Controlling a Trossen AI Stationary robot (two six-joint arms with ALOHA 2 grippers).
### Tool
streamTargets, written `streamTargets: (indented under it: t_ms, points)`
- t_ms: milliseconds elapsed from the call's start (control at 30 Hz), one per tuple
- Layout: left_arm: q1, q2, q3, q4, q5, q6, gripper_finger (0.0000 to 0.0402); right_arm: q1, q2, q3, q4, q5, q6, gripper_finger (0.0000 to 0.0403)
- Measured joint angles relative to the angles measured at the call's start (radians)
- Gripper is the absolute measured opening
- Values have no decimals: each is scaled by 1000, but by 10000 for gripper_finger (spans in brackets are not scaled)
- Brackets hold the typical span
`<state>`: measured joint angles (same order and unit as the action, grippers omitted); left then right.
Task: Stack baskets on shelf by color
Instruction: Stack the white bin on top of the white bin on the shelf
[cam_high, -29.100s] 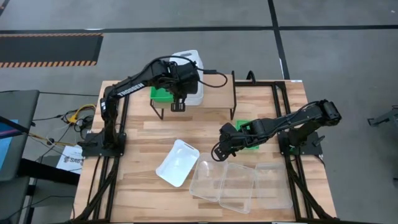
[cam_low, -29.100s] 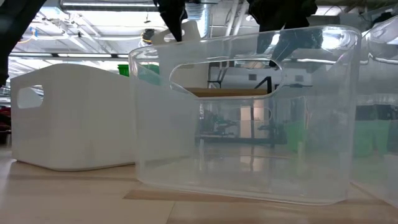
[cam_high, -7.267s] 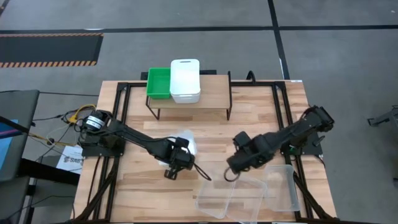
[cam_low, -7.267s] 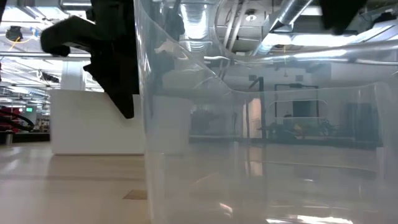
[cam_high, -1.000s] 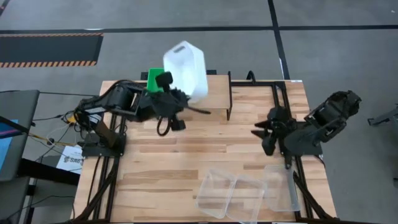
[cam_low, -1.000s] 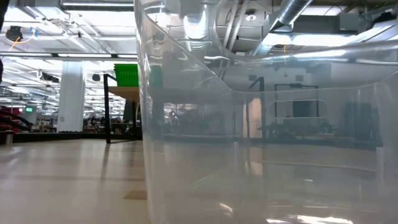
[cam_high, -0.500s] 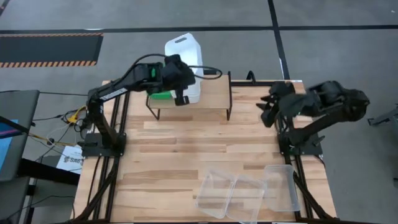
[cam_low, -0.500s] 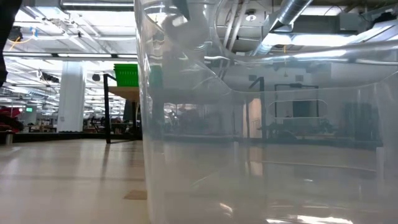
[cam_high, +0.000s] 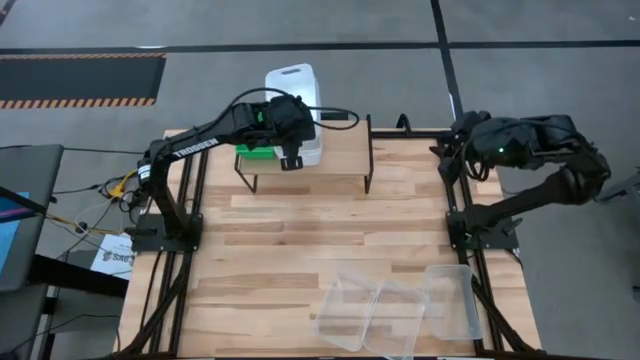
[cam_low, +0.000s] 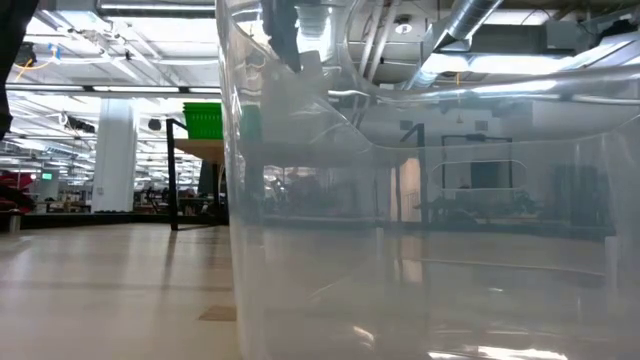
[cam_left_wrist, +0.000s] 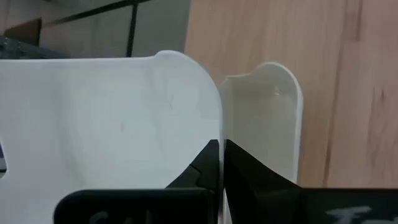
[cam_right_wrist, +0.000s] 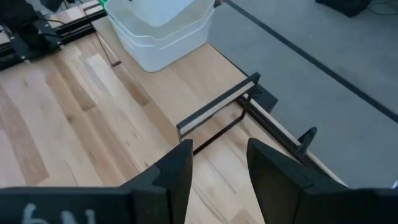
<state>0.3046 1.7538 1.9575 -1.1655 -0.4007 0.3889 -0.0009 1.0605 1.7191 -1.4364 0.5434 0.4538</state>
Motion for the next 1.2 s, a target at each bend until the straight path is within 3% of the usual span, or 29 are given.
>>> streamTargets:
  t_ms: [400,633,1200]
  points:
    - [-8,-2,49,-43,83,18,0,-73,-1,0,0,-49,-49,175]
    - [-8,-2,50,-146,80,38,0,-92,18,-1,14,-47,-91,175]
    - [-7,-1,108,-172,25,132,0,-216,40,-1,26,-127,-131,175]
